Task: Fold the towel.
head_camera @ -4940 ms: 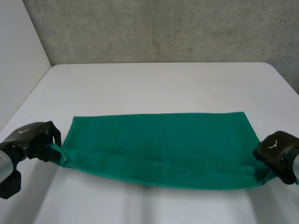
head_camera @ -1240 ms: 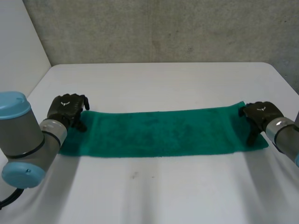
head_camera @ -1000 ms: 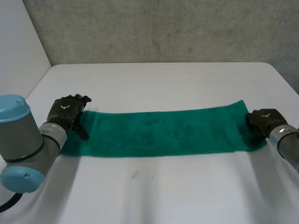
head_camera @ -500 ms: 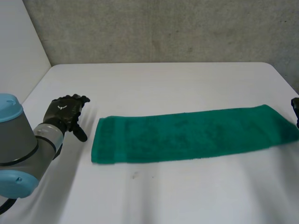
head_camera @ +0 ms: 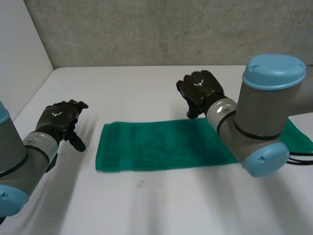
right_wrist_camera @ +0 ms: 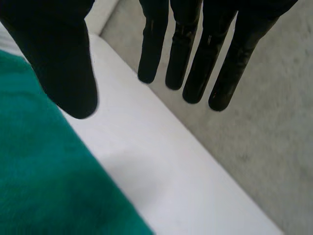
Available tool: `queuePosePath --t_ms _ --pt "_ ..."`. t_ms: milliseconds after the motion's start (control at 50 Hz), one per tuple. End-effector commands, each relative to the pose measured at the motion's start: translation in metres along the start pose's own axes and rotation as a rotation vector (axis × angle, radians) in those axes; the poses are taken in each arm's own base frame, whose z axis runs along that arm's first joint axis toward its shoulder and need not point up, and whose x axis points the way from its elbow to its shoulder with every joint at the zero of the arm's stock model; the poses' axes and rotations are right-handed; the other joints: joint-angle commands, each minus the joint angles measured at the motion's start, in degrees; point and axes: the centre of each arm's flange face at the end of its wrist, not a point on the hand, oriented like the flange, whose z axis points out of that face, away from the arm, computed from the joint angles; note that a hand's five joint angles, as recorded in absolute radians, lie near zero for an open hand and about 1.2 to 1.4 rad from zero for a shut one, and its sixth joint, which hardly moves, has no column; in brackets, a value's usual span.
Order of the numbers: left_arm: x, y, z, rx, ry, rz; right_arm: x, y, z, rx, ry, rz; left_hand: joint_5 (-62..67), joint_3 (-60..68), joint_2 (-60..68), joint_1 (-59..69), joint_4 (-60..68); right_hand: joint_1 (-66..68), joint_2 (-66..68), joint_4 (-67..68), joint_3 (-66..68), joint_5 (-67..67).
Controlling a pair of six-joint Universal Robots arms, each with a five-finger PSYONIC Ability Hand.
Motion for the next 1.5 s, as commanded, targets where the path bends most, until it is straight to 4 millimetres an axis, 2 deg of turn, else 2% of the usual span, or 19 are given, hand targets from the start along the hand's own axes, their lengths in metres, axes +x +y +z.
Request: queuePosePath --t_ms 20,80,180,220,240,280,340,400,460,680,700,740,840,1080,1160,1220,1280,1500 --pt "0.000 0.003 -0.003 -0.009 0.003 -0.020 0.081 0.076 -0.014 -0.240 0.183 0.068 -2.6 -3.1 -2.1 -3.0 -2.2 -2.6 -8.0 -8.4 -8.0 -9.2" --pt "0.001 0.003 -0.004 -0.011 0.005 -0.023 0.112 0.101 -0.029 -0.286 0.187 0.082 -2.6 -3.1 -2.1 -3.0 -2.2 -4.3 -9.7 -10.1 -9.7 -10.9" --pt "0.004 0.007 -0.006 -0.025 0.014 -0.023 0.141 0.136 -0.049 -0.340 0.150 0.075 -2.6 -3.1 -2.1 -3.0 -2.2 -3.8 -9.2 -9.6 -9.2 -10.4" --pt "0.004 0.008 -0.007 -0.028 0.015 -0.023 0.145 0.142 -0.052 -0.350 0.145 0.071 -2.6 -3.1 -2.1 -3.0 -2.2 -3.5 -8.9 -9.2 -8.9 -10.0" --pt "0.005 0.010 -0.007 -0.032 0.017 -0.023 0.159 0.158 -0.062 -0.378 0.145 0.055 -2.6 -3.1 -2.1 -3.0 -2.2 -3.0 -8.4 -8.7 -8.3 -9.5" --pt "0.005 0.010 -0.008 -0.034 0.019 -0.023 0.163 0.163 -0.066 -0.388 0.148 0.049 -2.4 -2.9 -1.9 -2.9 -2.0 -2.8 -8.2 -8.6 -8.2 -9.4" --pt "0.006 0.010 -0.007 -0.034 0.031 -0.025 0.181 0.179 -0.078 -0.414 0.168 0.028 -2.4 -2.9 -1.9 -2.9 -2.0 0.0 -5.3 -5.7 -5.3 -6.5" --pt "0.007 0.011 -0.007 -0.036 0.040 -0.027 0.185 0.183 -0.079 -0.416 0.177 0.029 -2.4 -2.9 -1.9 -2.9 -2.0 1.7 -3.7 -4.0 -3.6 -4.8" --pt "0.007 0.012 -0.007 -0.038 0.044 -0.027 0.197 0.196 -0.081 -0.415 0.212 0.023 -2.2 -2.7 -1.7 -2.7 -1.9 3.8 -1.6 -2.0 -1.6 -2.8" --pt "0.009 0.015 -0.008 -0.050 0.050 -0.028 0.211 0.203 -0.084 -0.413 0.259 0.005 -2.2 -2.7 -1.7 -2.7 -1.9 6.8 1.4 1.0 1.4 0.2" --pt "0.009 0.016 -0.008 -0.053 0.050 -0.029 0.215 0.206 -0.084 -0.416 0.269 0.005 -2.2 -2.7 -1.7 -2.7 -1.9 14.8 9.4 9.0 9.4 8.2" --pt "0.009 0.016 -0.008 -0.053 0.050 -0.029 0.214 0.208 -0.083 -0.417 0.268 0.008 -2.2 -2.7 -1.7 -2.7 -1.9 18.4 13.0 12.6 13.0 11.8" --pt "0.008 0.017 -0.007 -0.055 0.049 -0.029 0.219 0.217 -0.079 -0.421 0.282 -0.001 -2.2 -2.7 -1.7 -2.7 -1.9 43.4 38.0 37.6 38.0 36.8" --pt "0.007 0.017 -0.007 -0.056 0.046 -0.030 0.222 0.221 -0.076 -0.428 0.287 0.010 -2.2 -2.7 -1.7 -2.7 -1.9 43.4 38.0 37.6 38.0 36.8" --pt "0.006 0.017 -0.007 -0.057 0.043 -0.032 0.217 0.222 -0.077 -0.426 0.269 0.026 -2.2 -2.7 -1.7 -2.7 -1.9 19.6 14.2 13.9 14.2 13.1" --pt "0.006 0.018 -0.007 -0.060 0.042 -0.033 0.215 0.224 -0.077 -0.427 0.264 0.031 -2.2 -2.7 -1.7 -2.7 -1.9 17.6 12.2 11.8 12.2 11.0" --pt "0.006 0.019 -0.008 -0.064 0.045 -0.031 0.212 0.225 -0.079 -0.432 0.259 0.037 -2.2 -2.7 -1.7 -2.7 -1.9 7.5 2.1 1.7 2.1 0.9" --pt "0.008 0.020 -0.009 -0.068 0.051 -0.031 0.209 0.225 -0.079 -0.414 0.253 0.035 -2.2 -2.7 -1.7 -2.7 -1.9 7.1 1.7 1.4 1.7 0.6"
